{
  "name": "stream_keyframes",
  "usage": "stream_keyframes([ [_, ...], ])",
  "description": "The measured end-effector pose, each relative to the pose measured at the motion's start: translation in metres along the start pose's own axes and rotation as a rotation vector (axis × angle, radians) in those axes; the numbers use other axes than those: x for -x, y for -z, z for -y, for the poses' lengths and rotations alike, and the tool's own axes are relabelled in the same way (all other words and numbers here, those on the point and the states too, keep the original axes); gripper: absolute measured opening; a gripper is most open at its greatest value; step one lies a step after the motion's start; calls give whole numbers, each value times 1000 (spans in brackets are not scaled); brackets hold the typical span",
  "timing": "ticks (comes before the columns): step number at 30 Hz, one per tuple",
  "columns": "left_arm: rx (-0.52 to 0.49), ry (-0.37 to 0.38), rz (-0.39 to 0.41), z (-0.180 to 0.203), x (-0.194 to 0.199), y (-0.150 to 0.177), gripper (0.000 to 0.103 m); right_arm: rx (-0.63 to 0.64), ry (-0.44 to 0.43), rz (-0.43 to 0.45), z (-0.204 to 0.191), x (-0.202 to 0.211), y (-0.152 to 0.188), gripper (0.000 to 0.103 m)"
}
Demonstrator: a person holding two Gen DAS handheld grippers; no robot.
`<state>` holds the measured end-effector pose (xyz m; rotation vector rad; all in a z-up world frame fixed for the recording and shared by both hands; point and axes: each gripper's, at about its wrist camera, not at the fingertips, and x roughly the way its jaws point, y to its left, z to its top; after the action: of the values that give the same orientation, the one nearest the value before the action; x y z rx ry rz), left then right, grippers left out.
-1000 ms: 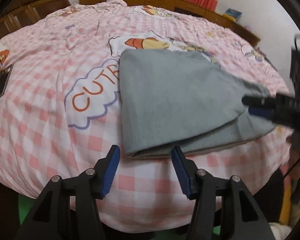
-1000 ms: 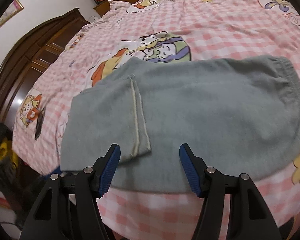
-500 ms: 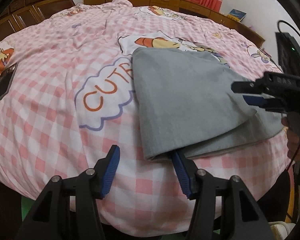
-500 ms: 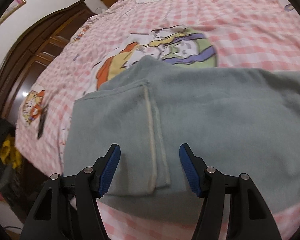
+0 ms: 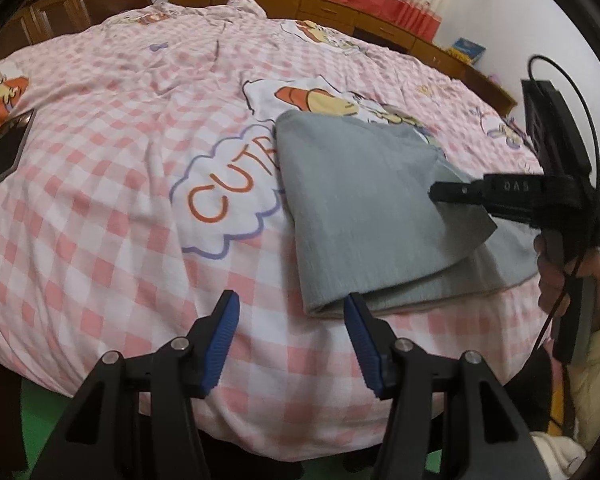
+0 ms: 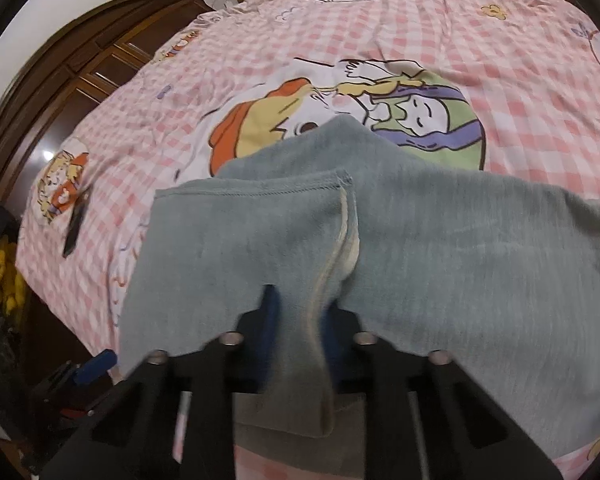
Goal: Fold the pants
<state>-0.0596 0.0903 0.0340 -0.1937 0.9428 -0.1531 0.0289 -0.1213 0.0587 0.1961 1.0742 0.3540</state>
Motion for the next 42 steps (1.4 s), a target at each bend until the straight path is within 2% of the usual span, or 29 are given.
stream_keyframes([
  [1, 2, 1, 2, -1, 1, 0, 57, 7, -3, 3, -2, 2, -1, 9],
  [6, 7, -14, 25, -5, 7, -6, 57, 57, -26, 47, -16, 20, -2, 6],
  [13, 35, 9, 51, -14, 16, -18, 57, 79, -61, 168, -32, 87, -13, 6],
  [16, 35, 14, 58, -13, 17, -24, 57, 95, -28, 229, -31, 123, -17, 6],
  [20, 57, 72, 56, -8, 15, -33, 57, 52, -21, 285, -16, 166, -22, 6],
  [24, 28, 87, 51, 5, 11, -39, 58, 37, 59, 315, 5, 194, -20, 6],
  [29, -13, 91, 25, 23, 3, -46, 58, -31, 120, 308, 46, 201, -12, 6],
  [35, -57, 99, 18, 45, -4, -53, 58, -93, 206, 271, 95, 184, 1, 6],
  [42, -93, 124, -16, 75, -27, -62, 58, -145, 223, 215, 141, 150, 12, 6],
])
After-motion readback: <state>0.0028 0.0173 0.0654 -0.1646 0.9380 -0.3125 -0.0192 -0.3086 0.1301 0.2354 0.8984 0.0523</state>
